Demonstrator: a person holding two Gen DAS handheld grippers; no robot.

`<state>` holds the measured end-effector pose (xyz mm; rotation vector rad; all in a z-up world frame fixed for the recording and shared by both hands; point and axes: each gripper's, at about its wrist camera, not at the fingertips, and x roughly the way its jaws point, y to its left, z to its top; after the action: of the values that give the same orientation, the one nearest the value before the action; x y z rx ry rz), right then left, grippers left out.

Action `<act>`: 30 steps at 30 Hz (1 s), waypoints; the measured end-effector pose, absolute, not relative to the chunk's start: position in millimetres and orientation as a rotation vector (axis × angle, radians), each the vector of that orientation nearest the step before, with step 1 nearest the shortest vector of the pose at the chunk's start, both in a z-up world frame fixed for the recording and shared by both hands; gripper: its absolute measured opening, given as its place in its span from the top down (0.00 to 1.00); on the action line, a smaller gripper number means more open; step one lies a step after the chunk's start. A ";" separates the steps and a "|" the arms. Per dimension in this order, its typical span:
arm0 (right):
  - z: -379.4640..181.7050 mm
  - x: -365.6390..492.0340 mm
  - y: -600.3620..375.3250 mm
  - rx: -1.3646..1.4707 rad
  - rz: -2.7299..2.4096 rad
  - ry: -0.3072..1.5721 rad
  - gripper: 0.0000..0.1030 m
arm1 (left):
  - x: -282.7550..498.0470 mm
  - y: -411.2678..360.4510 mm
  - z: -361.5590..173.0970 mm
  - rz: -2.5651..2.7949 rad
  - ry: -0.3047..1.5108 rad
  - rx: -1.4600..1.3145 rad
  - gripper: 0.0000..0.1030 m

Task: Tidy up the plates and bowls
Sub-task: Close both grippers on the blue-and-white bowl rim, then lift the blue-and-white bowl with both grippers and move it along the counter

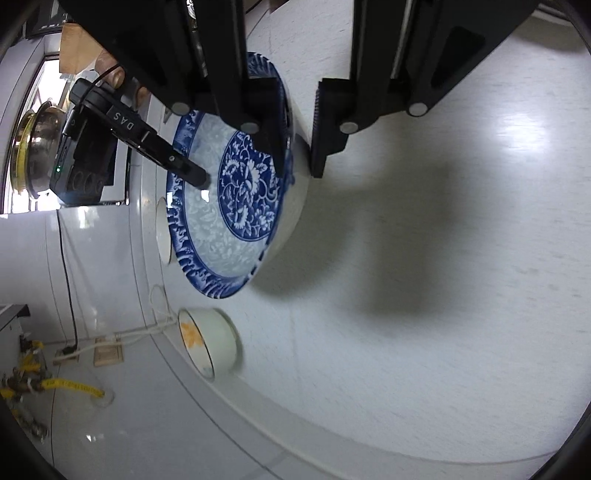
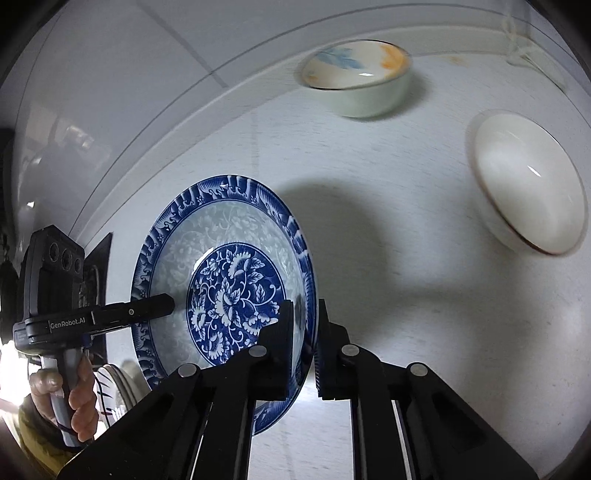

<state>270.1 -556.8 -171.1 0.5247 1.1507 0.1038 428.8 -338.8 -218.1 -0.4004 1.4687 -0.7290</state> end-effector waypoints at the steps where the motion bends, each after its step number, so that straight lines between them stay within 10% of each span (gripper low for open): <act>1: -169.0 277.2 -543.1 0.513 0.124 1.150 0.91 | 431.5 -328.9 -215.8 -0.718 1.462 -0.404 0.89; 30: -191.3 320.8 -478.4 0.521 0.179 1.154 0.90 | 454.1 -208.1 -236.4 -0.543 1.404 -0.400 0.83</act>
<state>320.8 -478.4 -191.3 0.5212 1.1536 0.1788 454.1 -208.1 -236.4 -0.4002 1.4043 -0.5432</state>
